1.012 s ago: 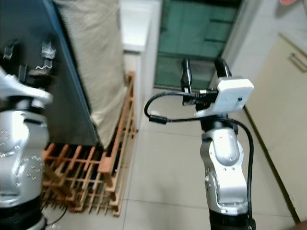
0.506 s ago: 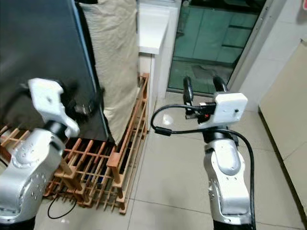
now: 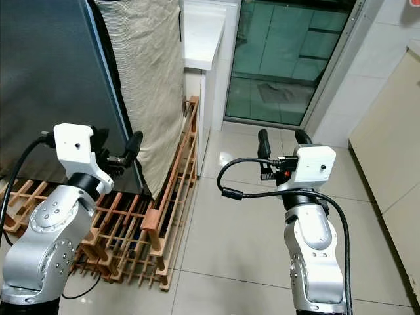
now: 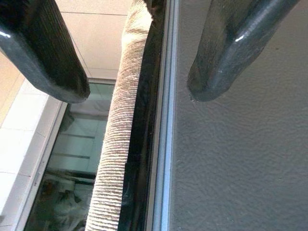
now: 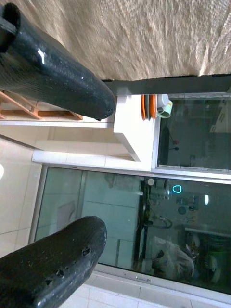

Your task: Restocking fridge

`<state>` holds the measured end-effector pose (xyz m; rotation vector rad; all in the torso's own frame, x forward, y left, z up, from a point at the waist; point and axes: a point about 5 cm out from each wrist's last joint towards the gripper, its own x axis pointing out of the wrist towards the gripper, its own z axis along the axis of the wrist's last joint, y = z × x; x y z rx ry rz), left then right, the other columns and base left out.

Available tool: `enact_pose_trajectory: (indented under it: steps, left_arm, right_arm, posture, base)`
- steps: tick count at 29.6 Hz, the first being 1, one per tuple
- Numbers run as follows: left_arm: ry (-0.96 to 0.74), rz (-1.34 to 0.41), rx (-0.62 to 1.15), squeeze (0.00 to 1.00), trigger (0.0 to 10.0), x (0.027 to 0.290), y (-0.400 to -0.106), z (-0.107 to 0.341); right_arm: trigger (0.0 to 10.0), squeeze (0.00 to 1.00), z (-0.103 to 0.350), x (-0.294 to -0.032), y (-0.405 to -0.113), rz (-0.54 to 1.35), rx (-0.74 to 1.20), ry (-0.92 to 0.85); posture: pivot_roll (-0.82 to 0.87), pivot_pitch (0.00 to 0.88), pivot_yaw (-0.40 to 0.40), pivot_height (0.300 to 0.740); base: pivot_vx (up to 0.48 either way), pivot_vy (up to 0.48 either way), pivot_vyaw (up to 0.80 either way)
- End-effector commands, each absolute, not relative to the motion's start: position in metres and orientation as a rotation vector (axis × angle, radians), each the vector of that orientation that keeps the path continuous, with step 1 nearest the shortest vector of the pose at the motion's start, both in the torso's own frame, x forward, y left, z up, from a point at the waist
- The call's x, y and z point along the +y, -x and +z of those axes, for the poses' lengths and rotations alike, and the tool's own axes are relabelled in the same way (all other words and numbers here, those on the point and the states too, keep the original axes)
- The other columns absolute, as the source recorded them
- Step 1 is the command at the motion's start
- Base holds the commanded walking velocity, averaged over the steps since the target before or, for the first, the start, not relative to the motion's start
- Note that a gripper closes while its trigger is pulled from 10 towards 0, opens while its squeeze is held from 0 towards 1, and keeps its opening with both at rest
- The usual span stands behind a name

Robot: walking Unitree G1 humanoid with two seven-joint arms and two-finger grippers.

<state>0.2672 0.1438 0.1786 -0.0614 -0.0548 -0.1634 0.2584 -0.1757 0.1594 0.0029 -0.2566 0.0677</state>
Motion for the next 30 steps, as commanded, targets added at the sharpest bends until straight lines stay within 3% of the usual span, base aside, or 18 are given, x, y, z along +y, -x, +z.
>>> enact_pose_trajectory:
  steps: [1,30]
  left_arm:
    - [0.057,-0.139,-0.082,0.00,10.0,0.146,-0.270,0.184]
    - [0.126,-0.239,-0.097,0.00,10.0,0.130,-0.284,0.191]
  right_arm:
    - [10.0,0.00,0.161,-0.178,-0.258,0.070,-0.269,-0.003]
    - [10.0,0.00,0.152,-0.175,-0.259,0.063,-0.246,-0.012]
  posture:
    - [-0.08,0.000,-0.025,0.740]
    - [-0.09,0.000,0.005,0.740]
  base:
    - [0.000,0.000,0.00]
    - [0.000,0.000,0.00]
